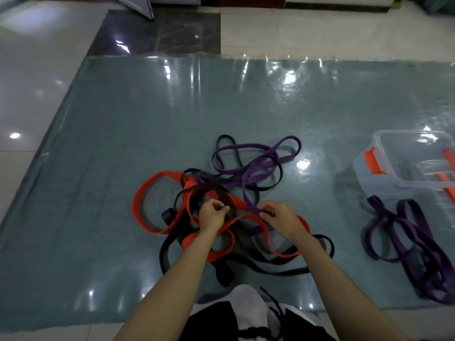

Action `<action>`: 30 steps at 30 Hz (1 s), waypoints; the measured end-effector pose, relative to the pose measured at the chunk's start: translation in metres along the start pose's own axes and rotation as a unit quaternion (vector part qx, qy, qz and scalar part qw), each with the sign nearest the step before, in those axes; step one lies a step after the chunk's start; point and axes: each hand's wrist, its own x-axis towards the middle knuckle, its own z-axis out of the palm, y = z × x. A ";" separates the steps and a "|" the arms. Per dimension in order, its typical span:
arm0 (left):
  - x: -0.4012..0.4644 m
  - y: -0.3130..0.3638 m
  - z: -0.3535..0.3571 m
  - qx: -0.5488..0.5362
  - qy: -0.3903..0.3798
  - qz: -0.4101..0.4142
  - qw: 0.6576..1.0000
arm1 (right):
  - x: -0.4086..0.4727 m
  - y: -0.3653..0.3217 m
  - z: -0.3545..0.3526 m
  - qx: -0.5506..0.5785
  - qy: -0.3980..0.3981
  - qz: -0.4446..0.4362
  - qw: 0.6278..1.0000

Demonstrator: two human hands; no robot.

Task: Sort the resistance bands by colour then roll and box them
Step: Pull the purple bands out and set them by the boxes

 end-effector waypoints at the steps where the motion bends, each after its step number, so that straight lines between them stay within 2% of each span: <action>1: 0.000 0.003 0.001 -0.063 -0.019 -0.024 0.998 | -0.002 0.001 0.001 0.003 0.003 -0.001 1.000; 3: -0.003 0.009 0.000 -0.193 -0.060 -0.075 0.977 | -0.008 0.005 0.001 0.013 0.019 0.009 1.000; 6: -0.011 0.008 -0.002 -0.375 -0.090 -0.145 0.911 | -0.016 0.011 -0.002 0.016 0.047 0.027 0.998; 7: -0.013 0.004 -0.003 -0.403 -0.077 -0.152 0.899 | -0.018 0.013 -0.003 0.013 0.056 0.033 0.998; 8: -0.014 0.000 -0.004 -0.403 -0.052 -0.147 0.902 | -0.020 0.014 -0.004 0.011 0.062 0.040 0.997; 11: -0.015 -0.011 -0.009 -0.292 0.015 -0.111 0.950 | -0.023 0.018 -0.004 0.011 0.080 0.059 0.995; 13: -0.019 -0.017 -0.014 -0.155 0.027 -0.059 0.986 | -0.025 0.018 -0.002 0.015 0.088 0.063 0.994; 15: -0.024 -0.024 -0.015 -0.021 0.066 0.022 0.997 | -0.026 0.018 0.002 0.024 0.085 0.066 0.994; 17: -0.029 -0.028 -0.015 0.093 0.098 0.102 0.986 | -0.026 0.018 0.005 0.028 0.075 0.071 0.994; 20: -0.034 -0.030 -0.015 0.196 0.109 0.148 0.963 | -0.028 0.017 0.009 0.034 0.064 0.073 0.995; 25: -0.039 -0.029 -0.021 0.240 0.144 0.133 0.951 | -0.028 0.021 0.012 0.019 0.061 0.077 0.995; 30: -0.030 -0.024 -0.034 0.240 0.205 0.196 0.928 | -0.023 0.022 0.018 0.020 0.054 0.067 0.996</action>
